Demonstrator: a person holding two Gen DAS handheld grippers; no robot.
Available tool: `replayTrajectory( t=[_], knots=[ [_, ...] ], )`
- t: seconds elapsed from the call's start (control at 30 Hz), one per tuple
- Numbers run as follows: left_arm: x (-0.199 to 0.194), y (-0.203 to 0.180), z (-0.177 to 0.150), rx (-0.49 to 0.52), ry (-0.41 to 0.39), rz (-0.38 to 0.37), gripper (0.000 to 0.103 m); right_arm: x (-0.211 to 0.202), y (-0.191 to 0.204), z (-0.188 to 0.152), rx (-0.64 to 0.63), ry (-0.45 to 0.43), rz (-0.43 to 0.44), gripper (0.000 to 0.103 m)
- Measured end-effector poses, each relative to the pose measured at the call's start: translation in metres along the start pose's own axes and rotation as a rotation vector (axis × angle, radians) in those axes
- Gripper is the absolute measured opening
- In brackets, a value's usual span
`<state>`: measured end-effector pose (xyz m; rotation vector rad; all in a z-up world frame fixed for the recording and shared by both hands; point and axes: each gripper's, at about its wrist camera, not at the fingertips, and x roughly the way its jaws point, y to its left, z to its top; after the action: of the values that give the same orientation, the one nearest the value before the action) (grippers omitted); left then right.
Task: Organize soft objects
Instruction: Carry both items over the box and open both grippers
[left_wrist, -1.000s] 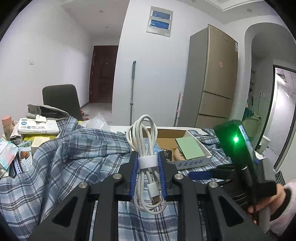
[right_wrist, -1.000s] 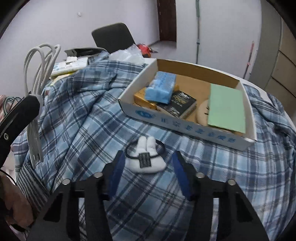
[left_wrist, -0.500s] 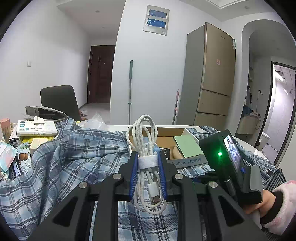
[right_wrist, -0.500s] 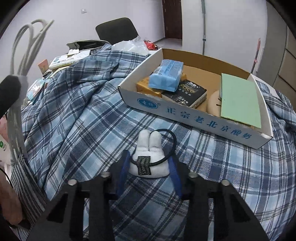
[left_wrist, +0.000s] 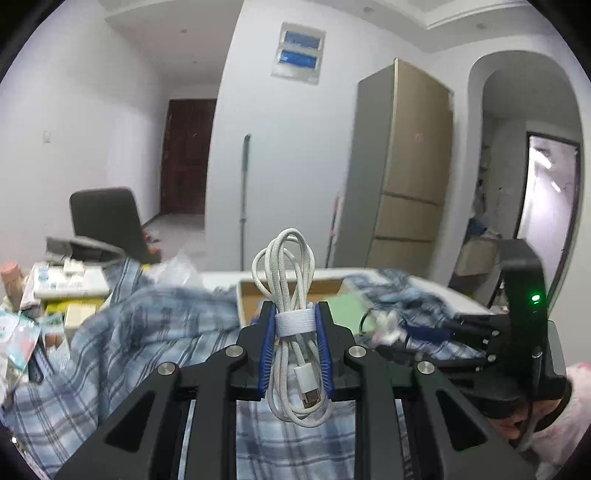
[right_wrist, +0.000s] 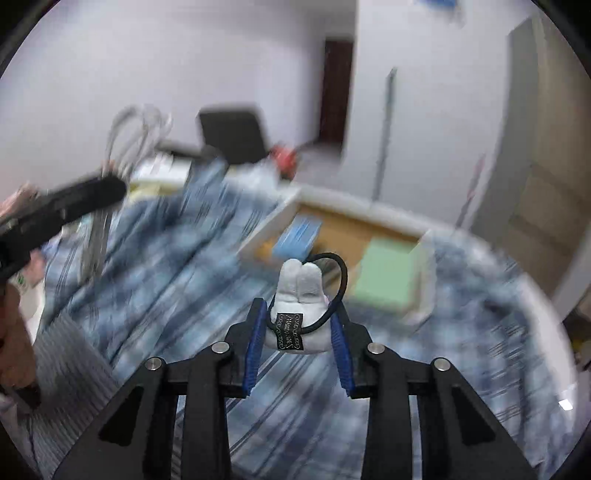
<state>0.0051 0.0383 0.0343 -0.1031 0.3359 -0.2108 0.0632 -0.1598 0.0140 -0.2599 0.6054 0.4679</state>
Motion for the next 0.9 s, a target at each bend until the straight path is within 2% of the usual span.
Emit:
replayTrajectory(
  t=[0.07, 0.17, 0.23, 0.3, 0.43, 0.53, 0.67, 0.8, 0.9],
  knots=[
    [-0.007, -0.011, 0.015, 0.035, -0.046, 0.004, 0.022, -0.025, -0.005, 0.013, -0.003, -0.113, -0.05, 0.033],
    [-0.008, -0.022, 0.037, 0.034, -0.085, -0.021, 0.022, -0.048, -0.012, 0.033, 0.016, -0.215, -0.079, 0.033],
    [-0.007, -0.032, 0.054, 0.017, -0.119, -0.045, 0.022, -0.054, -0.011, 0.045, 0.008, -0.246, -0.103, 0.033],
    [-0.008, -0.038, 0.068, 0.003, -0.169, -0.061, 0.022, -0.057, -0.013, 0.055, 0.016, -0.269, -0.085, 0.033],
    [-0.005, -0.052, 0.098, -0.008, -0.25, -0.062, 0.022, -0.057, -0.034, 0.087, 0.104, -0.322, -0.102, 0.033],
    [0.005, -0.057, 0.122, -0.025, -0.258, -0.074, 0.022, -0.047, -0.056, 0.112, 0.216, -0.353, -0.157, 0.033],
    [0.018, -0.066, 0.142, 0.003, -0.294, -0.033, 0.022, -0.029, -0.083, 0.139, 0.288, -0.378, -0.178, 0.033],
    [0.045, -0.063, 0.139, -0.039, -0.237, -0.039, 0.022, -0.011, -0.098, 0.149, 0.317, -0.386, -0.175, 0.033],
    [0.063, -0.059, 0.124, -0.031, -0.21, -0.002, 0.022, 0.01, -0.097, 0.137, 0.301, -0.336, -0.152, 0.034]
  ],
)
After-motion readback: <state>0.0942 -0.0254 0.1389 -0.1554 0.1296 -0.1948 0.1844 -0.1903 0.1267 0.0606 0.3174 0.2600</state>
